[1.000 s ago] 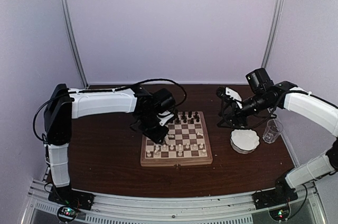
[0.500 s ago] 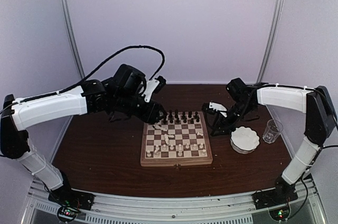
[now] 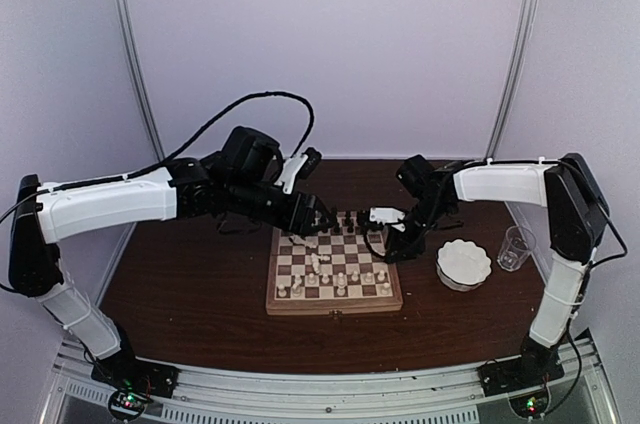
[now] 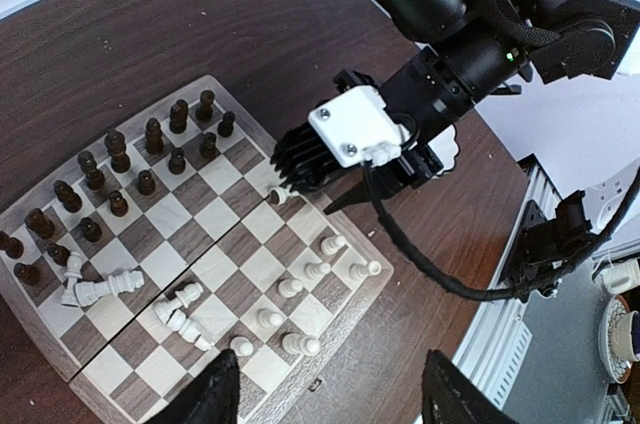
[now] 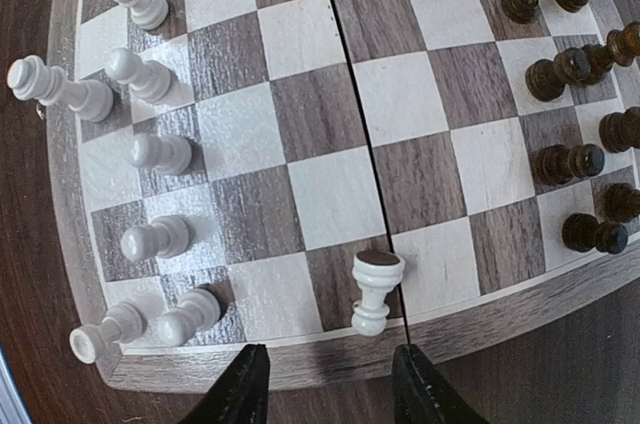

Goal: Set up the chess pieces on the board
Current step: Pick up the pawn from the chessboard.

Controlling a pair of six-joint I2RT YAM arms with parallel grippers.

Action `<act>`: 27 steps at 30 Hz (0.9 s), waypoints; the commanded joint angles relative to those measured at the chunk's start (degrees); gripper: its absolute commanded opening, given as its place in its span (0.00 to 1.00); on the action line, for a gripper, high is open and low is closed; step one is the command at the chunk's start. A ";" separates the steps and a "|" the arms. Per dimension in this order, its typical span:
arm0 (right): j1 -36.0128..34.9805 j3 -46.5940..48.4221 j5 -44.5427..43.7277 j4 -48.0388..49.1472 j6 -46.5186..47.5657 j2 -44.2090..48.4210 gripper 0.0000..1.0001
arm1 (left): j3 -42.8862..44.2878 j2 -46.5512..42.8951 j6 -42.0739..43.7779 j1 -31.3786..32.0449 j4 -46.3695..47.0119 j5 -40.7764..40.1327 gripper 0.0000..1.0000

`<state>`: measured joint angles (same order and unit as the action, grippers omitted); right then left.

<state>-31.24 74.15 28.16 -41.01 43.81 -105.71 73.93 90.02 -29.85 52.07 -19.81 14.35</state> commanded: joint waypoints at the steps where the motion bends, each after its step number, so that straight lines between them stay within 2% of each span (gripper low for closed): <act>1: -0.91 1.87 -5.08 2.35 0.34 -1.70 0.44 | -0.60 -0.11 -1.01 -0.31 3.05 1.42 0.62; 21: -2.55 3.68 -6.09 3.27 -1.04 -4.82 0.38 | -2.65 -0.91 -2.06 -0.31 4.98 1.48 0.60; 27: -4.00 7.67 -6.28 0.67 -4.48 -6.65 0.36 | -2.74 -2.21 -1.15 -0.31 3.70 -0.13 0.60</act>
<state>-34.13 78.59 22.94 -38.52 42.17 -110.89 71.61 89.91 -31.48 52.07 -17.69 15.22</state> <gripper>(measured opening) 0.362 0.602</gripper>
